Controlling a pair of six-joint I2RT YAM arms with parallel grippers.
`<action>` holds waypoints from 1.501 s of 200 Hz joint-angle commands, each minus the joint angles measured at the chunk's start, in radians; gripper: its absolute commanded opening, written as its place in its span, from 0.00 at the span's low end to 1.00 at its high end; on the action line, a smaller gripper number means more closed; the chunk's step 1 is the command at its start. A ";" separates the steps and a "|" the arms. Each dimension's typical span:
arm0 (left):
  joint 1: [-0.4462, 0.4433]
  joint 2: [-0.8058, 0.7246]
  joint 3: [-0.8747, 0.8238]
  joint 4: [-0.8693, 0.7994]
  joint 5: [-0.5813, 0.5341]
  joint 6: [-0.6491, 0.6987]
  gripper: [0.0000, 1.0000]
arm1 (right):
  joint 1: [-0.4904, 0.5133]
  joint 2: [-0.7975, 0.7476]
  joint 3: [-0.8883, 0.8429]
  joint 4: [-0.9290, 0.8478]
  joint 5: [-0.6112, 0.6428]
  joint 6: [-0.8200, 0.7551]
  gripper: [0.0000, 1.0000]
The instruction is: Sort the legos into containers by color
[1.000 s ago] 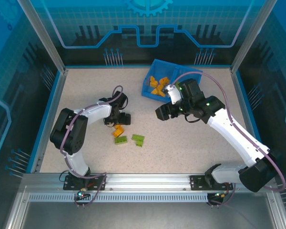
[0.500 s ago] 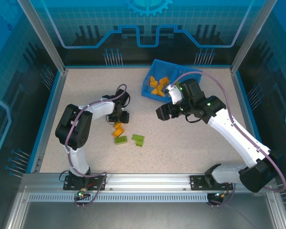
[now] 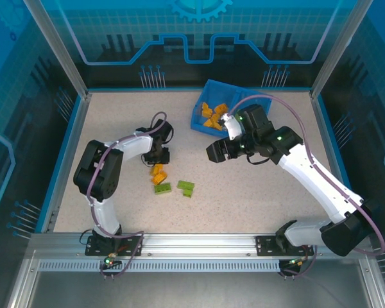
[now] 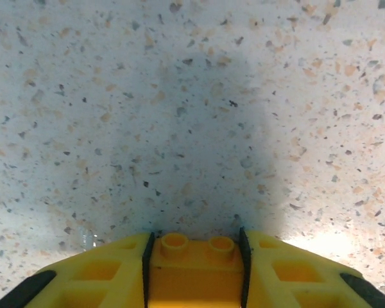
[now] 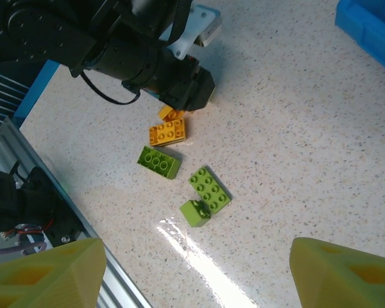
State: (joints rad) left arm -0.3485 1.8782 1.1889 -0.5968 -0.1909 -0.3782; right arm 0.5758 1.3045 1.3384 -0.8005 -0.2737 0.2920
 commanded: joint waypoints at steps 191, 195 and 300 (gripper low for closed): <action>-0.194 0.505 1.101 0.022 0.002 0.071 0.25 | -0.037 -0.192 -0.053 0.001 0.194 0.171 0.86; -0.195 0.523 1.127 0.024 -0.005 0.076 0.25 | -0.039 -0.196 -0.054 0.001 0.198 0.171 0.87; -0.214 0.533 1.316 0.002 -0.040 0.124 0.70 | -0.060 -0.218 -0.030 -0.032 0.227 0.164 1.00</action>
State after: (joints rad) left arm -0.5472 2.5458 2.5134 -0.5743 -0.2325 -0.2760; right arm 0.5289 1.0946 1.2903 -0.8230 -0.0551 0.4530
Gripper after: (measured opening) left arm 0.694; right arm 0.999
